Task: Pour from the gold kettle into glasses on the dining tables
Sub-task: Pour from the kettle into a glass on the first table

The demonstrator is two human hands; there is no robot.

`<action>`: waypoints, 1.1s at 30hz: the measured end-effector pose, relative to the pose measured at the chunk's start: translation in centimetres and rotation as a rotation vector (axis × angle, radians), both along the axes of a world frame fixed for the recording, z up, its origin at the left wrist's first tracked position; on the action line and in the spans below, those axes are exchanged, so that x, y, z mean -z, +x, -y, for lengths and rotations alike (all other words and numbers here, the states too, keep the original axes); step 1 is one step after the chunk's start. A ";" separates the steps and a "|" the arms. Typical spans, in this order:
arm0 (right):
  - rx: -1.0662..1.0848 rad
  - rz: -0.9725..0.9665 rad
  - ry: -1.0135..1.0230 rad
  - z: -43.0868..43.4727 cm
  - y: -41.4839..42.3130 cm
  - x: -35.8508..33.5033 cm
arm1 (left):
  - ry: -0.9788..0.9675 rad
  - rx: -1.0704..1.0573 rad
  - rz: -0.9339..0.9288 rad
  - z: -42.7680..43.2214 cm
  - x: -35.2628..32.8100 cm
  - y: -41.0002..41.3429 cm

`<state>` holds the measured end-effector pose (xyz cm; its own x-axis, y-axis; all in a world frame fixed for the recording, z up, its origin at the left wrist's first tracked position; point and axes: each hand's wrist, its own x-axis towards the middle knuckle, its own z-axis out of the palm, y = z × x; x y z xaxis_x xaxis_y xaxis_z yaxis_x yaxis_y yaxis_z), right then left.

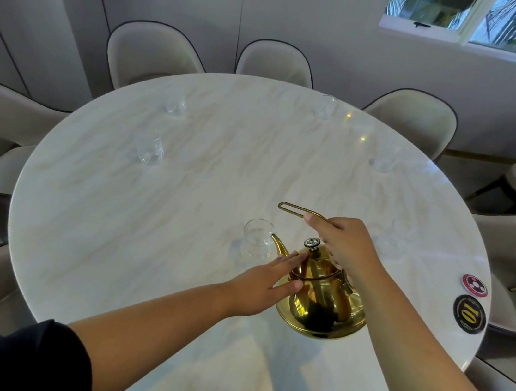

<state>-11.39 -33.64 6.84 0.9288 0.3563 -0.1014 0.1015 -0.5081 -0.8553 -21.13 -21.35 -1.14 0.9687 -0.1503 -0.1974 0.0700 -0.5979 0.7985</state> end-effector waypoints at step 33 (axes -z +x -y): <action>0.278 -0.076 0.599 15.1 -4.1 2.9 | 0.142 -0.048 0.354 12.2 2.6 0.9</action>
